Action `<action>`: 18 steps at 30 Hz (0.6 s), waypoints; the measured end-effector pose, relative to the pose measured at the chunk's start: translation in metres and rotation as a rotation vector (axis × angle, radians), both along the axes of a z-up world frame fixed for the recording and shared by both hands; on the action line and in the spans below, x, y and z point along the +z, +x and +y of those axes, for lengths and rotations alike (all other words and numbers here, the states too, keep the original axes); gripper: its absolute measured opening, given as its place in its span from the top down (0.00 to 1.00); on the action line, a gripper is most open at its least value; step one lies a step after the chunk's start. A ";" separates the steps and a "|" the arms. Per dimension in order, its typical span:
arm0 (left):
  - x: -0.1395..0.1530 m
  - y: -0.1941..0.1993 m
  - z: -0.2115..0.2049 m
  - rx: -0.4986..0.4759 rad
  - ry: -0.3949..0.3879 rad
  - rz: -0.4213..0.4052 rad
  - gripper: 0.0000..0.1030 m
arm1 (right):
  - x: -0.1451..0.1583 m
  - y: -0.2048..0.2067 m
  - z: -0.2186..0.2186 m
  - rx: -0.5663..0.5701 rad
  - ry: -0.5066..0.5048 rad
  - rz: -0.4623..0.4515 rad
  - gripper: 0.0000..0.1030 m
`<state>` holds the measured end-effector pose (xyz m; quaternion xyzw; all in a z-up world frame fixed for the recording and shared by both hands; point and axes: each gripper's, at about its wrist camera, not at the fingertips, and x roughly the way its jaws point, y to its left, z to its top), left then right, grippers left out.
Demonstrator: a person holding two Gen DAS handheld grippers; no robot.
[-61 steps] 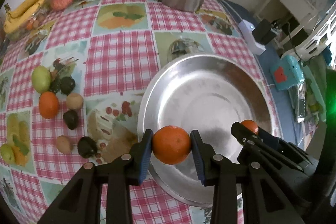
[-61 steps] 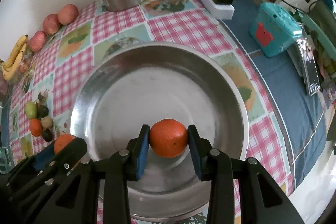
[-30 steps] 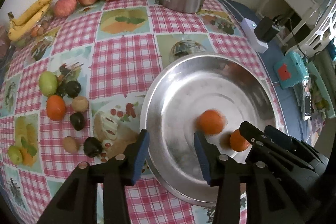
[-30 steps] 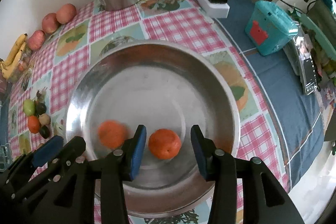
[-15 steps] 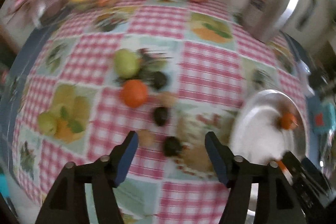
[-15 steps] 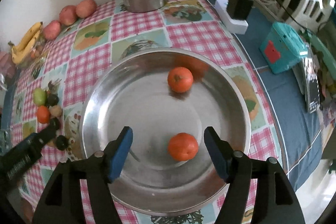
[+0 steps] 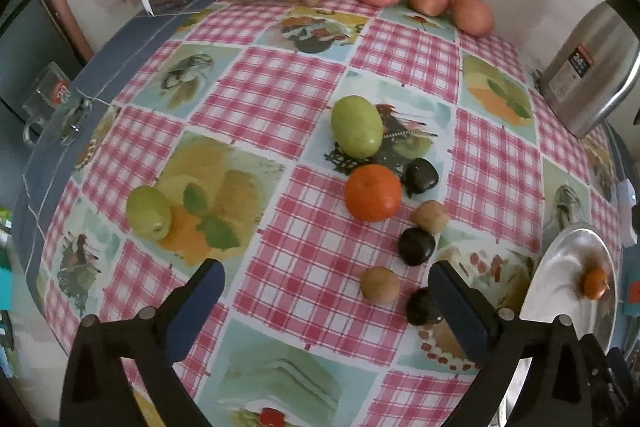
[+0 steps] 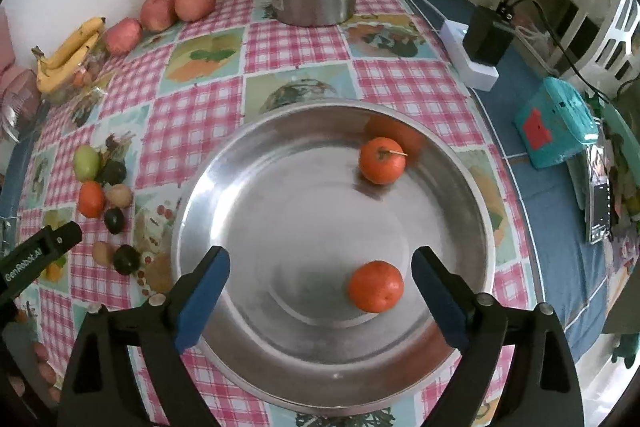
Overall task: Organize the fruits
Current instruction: 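Withdraw both open tools from the plate toward the remaining fruit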
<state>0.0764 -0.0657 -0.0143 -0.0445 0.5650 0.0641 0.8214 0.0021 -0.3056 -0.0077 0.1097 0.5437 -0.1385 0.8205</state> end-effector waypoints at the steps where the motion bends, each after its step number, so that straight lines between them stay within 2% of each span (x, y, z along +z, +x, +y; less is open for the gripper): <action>1: 0.001 -0.001 0.001 -0.004 0.001 -0.010 0.00 | 0.002 0.000 0.001 0.003 0.000 -0.011 0.10; 5: 0.003 -0.003 0.004 -0.014 -0.001 -0.031 0.00 | 0.008 0.000 0.003 0.005 0.021 -0.059 0.10; 18: 0.020 -0.005 0.023 -0.025 -0.025 -0.122 0.00 | 0.018 0.007 0.023 0.024 0.034 -0.112 0.10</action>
